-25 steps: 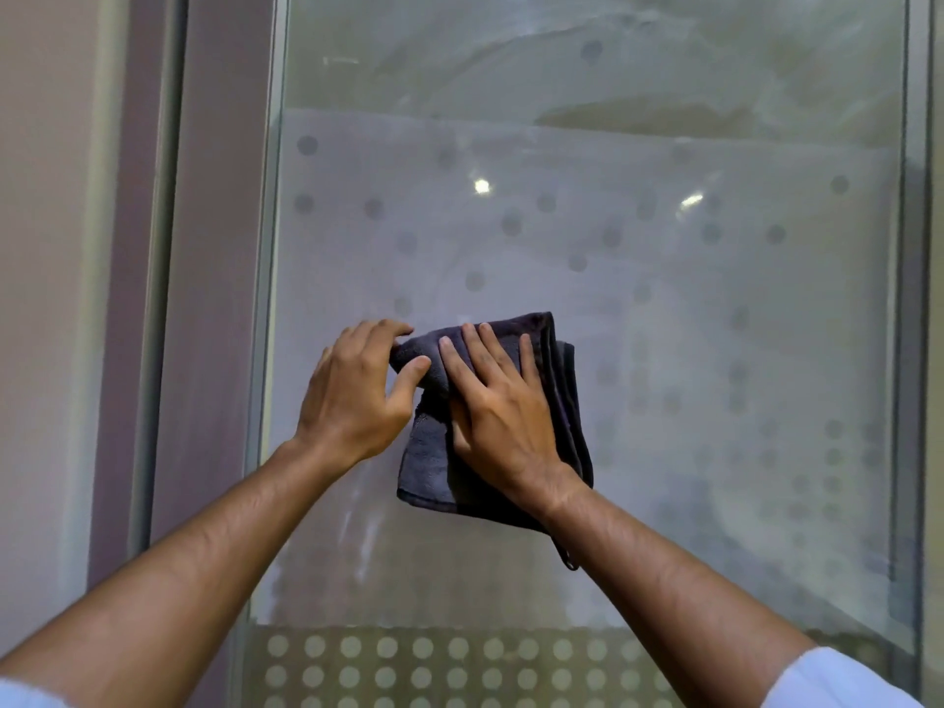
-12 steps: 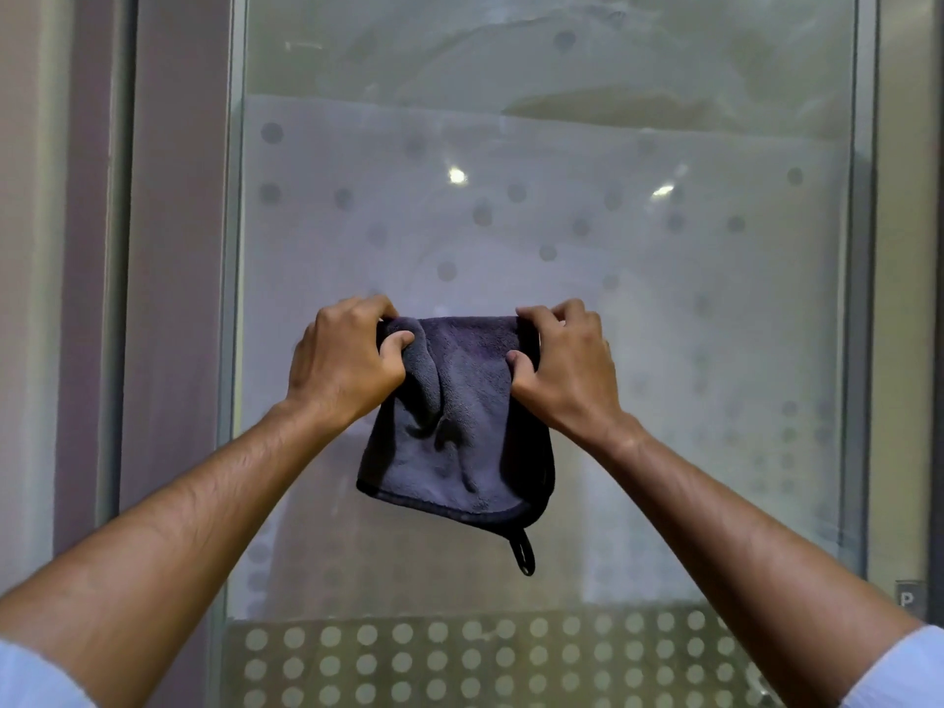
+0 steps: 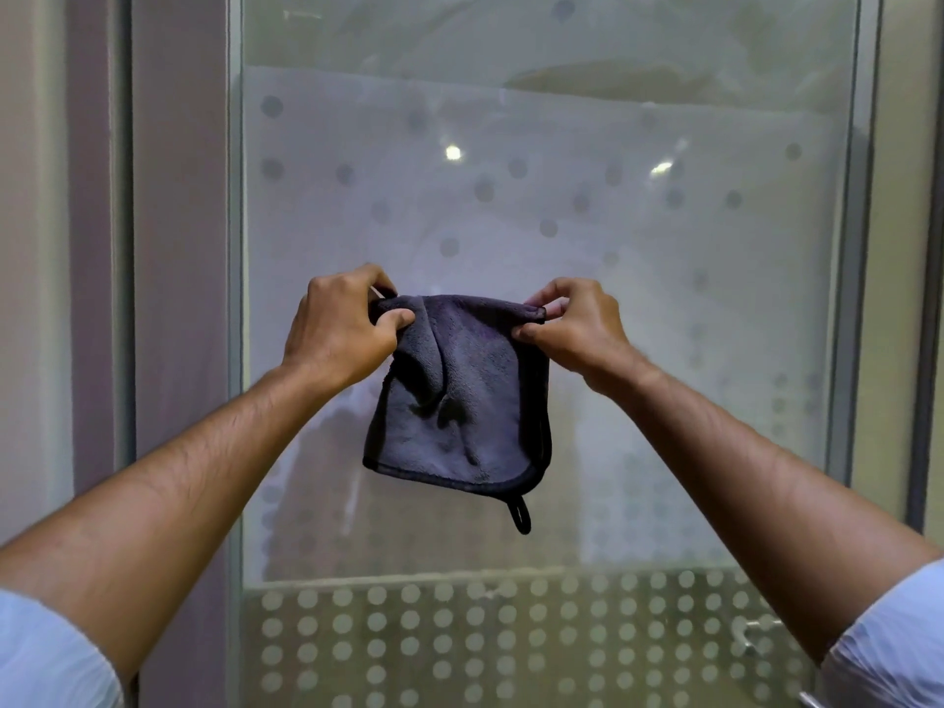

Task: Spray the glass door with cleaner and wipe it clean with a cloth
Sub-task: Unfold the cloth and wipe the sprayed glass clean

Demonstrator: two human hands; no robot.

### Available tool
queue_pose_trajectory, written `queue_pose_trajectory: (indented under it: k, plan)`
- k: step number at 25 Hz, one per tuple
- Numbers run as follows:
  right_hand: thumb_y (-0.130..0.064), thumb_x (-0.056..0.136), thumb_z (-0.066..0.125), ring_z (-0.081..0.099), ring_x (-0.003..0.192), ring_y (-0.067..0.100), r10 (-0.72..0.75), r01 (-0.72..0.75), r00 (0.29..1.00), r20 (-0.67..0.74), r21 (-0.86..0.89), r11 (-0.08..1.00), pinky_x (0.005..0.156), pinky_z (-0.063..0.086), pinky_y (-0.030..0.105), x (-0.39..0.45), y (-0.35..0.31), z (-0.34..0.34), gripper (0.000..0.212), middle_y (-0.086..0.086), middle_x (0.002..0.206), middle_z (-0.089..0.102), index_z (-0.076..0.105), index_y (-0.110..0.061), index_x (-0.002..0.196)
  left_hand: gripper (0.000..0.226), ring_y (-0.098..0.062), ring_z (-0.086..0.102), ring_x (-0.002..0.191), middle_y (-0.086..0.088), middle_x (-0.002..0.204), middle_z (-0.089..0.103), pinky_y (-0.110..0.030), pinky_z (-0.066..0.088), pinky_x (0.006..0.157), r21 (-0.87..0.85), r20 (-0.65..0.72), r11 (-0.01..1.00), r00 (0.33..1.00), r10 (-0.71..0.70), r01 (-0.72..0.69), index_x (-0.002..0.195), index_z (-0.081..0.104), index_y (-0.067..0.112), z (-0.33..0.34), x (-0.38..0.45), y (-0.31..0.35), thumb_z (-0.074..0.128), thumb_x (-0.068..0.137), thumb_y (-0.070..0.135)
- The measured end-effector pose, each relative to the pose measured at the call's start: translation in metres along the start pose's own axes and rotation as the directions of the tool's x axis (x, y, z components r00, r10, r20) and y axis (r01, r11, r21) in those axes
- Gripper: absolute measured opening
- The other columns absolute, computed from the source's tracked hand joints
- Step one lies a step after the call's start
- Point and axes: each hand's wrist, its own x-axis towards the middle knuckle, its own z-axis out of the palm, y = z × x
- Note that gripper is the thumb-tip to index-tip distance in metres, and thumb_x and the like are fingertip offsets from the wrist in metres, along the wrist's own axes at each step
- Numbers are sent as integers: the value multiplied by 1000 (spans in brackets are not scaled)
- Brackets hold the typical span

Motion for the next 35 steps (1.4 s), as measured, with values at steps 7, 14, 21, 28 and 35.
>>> queue_pose_trajectory:
  k: [7, 14, 21, 28, 35]
  plan:
    - [-12, 66, 87, 66, 75, 25, 85, -105, 960, 265, 62, 993, 75, 55, 39, -6, 14, -25, 18, 30, 91, 71, 71, -10, 74, 27, -16, 66, 75, -3, 76, 69, -29, 55, 76, -72, 107, 994, 992, -71, 79, 95, 74, 11, -8, -14, -5, 81, 75, 27]
    - [7, 76, 76, 69, 64, 10, 222, -267, 881, 419, 51, 962, 63, 55, 15, -38, 27, -51, 16, 15, 78, 68, 68, 10, 90, 22, -3, 62, 62, 6, 66, 67, -21, 51, 67, -143, 259, 976, 958, -124, 165, 85, 74, 15, 10, -38, -6, 85, 70, 28]
    - [-3, 83, 73, 71, 92, 18, 338, -400, 823, 457, 42, 916, 80, 59, 24, -67, 52, -91, 23, 16, 94, 74, 69, 13, 99, 18, -4, 60, 62, 6, 64, 66, -22, 50, 68, -175, 343, 972, 935, -87, 155, 80, 73, 19, 36, -62, 21, 84, 71, 29]
    - [9, 74, 77, 71, 76, 20, 441, -452, 834, 330, -47, 891, 64, 60, 25, -97, 77, -162, 31, 17, 87, 67, 64, 6, 102, 20, 0, 55, 54, 6, 60, 64, -2, 37, 46, -218, 471, 968, 882, -10, 127, 80, 73, 15, 64, -80, 91, 87, 68, 25]
    - [4, 70, 81, 69, 64, 15, 570, -484, 756, 322, -313, 817, 67, 61, 29, -142, 108, -283, 26, 12, 73, 73, 71, 11, 93, 23, -14, 65, 57, -4, 61, 69, -8, 45, 45, -305, 694, 913, 720, 19, 270, 80, 74, 6, 115, -123, 195, 89, 65, 15]
